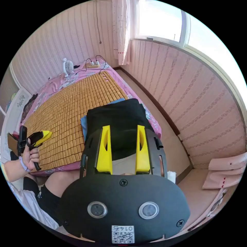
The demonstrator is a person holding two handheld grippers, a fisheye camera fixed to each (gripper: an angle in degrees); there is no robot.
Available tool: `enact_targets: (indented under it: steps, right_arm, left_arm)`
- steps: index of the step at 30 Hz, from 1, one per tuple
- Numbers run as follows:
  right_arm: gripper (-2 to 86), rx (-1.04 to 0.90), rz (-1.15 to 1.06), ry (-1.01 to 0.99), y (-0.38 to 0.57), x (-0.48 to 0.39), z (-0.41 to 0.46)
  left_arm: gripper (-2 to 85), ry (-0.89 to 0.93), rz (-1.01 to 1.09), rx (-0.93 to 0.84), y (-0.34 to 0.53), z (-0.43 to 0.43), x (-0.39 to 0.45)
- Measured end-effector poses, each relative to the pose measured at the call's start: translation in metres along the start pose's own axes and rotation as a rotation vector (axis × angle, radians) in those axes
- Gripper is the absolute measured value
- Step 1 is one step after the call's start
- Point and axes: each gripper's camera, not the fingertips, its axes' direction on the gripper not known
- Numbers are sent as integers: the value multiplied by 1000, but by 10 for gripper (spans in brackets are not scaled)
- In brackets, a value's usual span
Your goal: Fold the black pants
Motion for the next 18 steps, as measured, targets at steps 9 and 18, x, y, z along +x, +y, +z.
enact_targets:
  steps: [9, 18]
  right_arm:
    - [124, 11, 12, -230, 213, -119, 24]
    - [118, 91, -433, -456, 203, -321, 15]
  left_arm:
    - [9, -328, 202, 131, 146, -255, -19]
    - [36, -747, 126, 752, 372, -508, 17]
